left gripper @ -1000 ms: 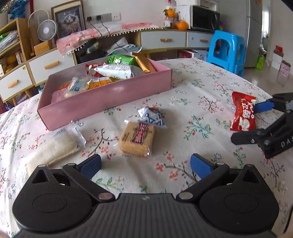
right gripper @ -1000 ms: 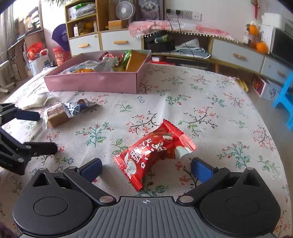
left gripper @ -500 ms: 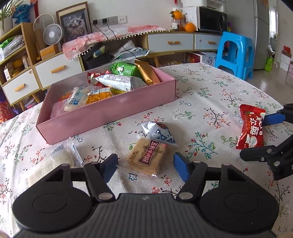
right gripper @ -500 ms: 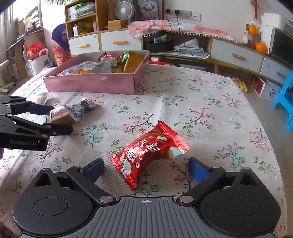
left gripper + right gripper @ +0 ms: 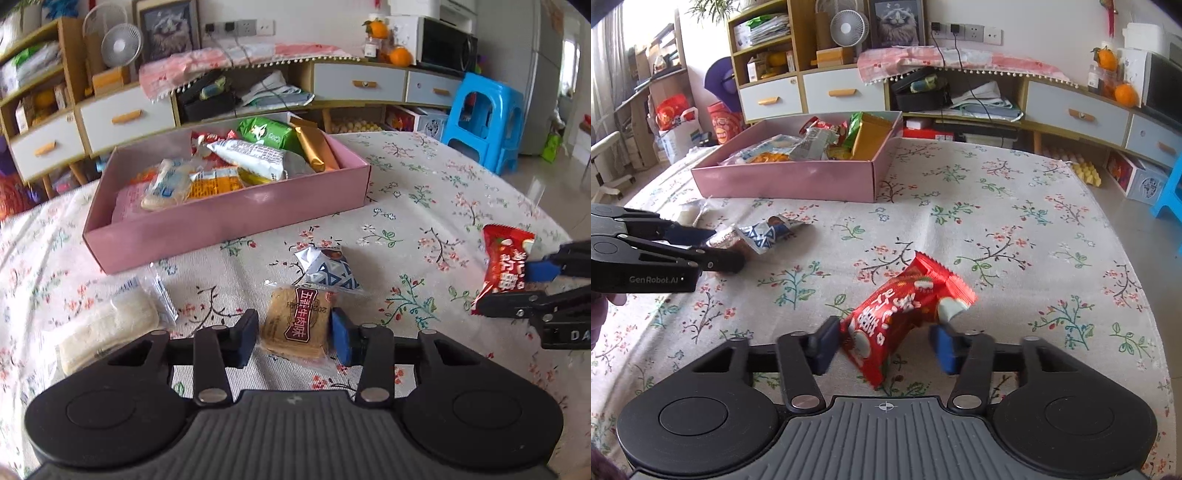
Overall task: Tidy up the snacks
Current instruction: 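Grasp the brown cake packet with the left tool while the right tool grasps the red packet, then carry the brown cake packet and red packet with both tools into the pink box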
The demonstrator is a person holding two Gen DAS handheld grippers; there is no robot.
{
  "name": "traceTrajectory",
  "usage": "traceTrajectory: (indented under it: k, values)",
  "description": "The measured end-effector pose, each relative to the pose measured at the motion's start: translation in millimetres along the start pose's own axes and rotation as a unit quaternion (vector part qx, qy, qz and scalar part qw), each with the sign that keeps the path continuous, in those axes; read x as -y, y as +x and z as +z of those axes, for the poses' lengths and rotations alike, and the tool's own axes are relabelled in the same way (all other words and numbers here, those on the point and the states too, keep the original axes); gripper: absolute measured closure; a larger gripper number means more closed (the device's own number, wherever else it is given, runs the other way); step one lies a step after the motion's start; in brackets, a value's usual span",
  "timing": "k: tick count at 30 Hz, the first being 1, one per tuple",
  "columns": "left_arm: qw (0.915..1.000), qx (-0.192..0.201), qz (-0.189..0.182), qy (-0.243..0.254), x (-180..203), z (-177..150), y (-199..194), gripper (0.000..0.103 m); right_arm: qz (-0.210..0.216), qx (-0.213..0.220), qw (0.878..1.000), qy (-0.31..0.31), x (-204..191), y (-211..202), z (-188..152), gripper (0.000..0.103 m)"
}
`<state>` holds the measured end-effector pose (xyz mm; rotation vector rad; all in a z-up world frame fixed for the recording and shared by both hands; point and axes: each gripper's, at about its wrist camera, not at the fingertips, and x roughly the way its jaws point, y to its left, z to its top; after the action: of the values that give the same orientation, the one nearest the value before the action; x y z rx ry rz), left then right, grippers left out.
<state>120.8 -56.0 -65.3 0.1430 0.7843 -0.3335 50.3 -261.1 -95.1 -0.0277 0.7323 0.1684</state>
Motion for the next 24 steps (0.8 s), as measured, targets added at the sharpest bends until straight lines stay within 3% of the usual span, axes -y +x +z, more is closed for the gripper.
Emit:
traceTrajectory:
  k: [4, 24]
  values:
    - [0.9997, -0.009, -0.009, -0.019, -4.6, 1.8, -1.5, 0.071, 0.007, -0.002, 1.0, 0.017, 1.8, -0.4, 3.5, 0.066]
    - [0.997, -0.015, 0.006, -0.076, -25.7, 15.8, -15.6, 0.071, 0.026, 0.014, 0.999, 0.033, -14.9, -5.1, 29.8, 0.066]
